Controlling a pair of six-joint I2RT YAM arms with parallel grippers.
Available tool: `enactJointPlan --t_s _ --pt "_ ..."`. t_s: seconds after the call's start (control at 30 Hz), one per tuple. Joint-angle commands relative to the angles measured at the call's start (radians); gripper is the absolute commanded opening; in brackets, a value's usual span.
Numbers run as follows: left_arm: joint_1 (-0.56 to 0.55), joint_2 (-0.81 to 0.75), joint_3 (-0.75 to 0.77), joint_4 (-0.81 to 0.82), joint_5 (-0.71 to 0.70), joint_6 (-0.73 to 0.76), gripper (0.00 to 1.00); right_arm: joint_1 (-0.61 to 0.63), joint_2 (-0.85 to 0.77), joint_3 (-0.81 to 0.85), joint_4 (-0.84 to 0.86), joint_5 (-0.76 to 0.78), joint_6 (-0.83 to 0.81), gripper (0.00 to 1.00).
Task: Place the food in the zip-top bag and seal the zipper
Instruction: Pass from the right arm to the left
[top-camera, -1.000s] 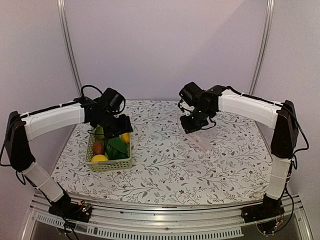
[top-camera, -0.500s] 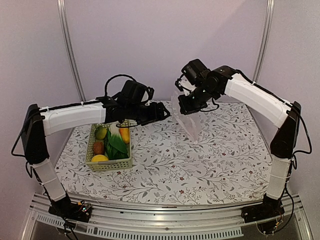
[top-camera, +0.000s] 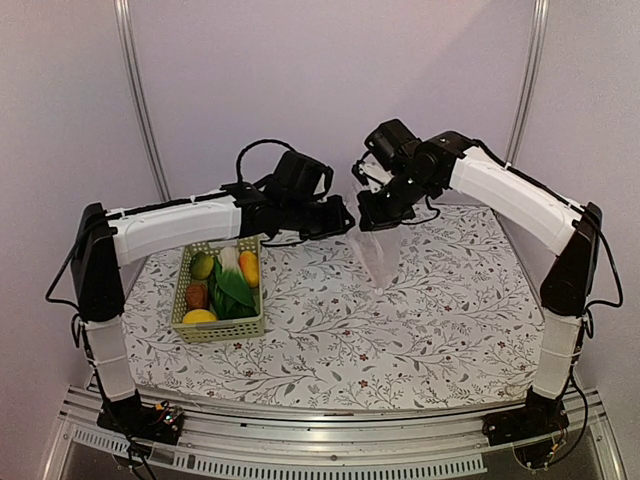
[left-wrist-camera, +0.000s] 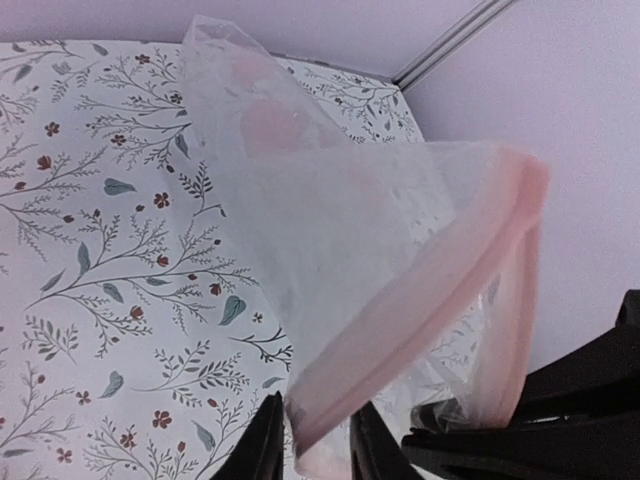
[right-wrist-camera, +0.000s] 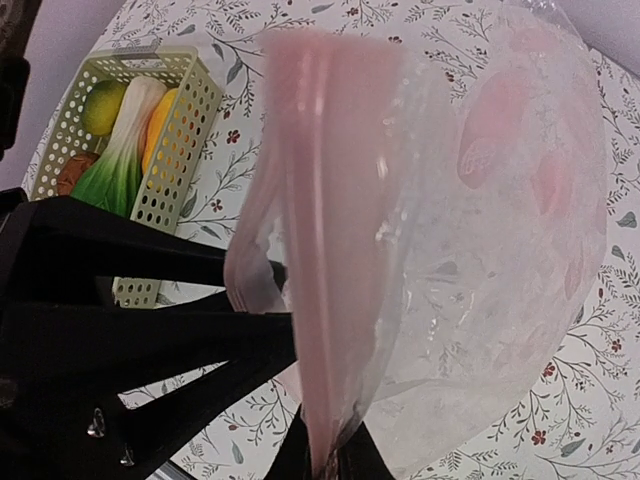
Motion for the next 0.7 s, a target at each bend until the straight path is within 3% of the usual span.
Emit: enactJointPlan --t_s 0.0,0.07,0.1,0.17,0.23,0.5,0.67 --pt "-0.009 0.039 0.026 -0.041 -0.034 -0.026 0.16 0.007 -0.031 -0.024 -0.006 -0.015 0.019 0.08" --pt "-0.009 0.051 0.044 -0.038 -0.014 -0.025 0.04 0.008 -0.043 -0.043 -0.008 0.018 0.021 0.09" --pt "-0.009 0.054 0.054 -0.041 -0.008 -0.029 0.01 0.007 -0.047 -0.055 -0.010 0.059 0.025 0.15" --pt "-0.009 0.046 0.064 -0.044 -0.002 -0.055 0.00 0.007 -0.067 -0.094 -0.002 0.121 0.047 0.29" --pt "-0.009 0.027 0.063 -0.030 0.006 -0.084 0.00 0.008 -0.093 -0.145 0.011 0.139 0.066 0.36" --pt "0.003 0.001 0.092 -0.024 0.066 -0.182 0.00 0.019 -0.206 -0.320 0.057 0.199 0.120 0.41" --pt "0.014 -0.012 0.091 -0.007 0.092 -0.248 0.00 0.043 -0.242 -0.331 0.089 0.247 0.173 0.46"
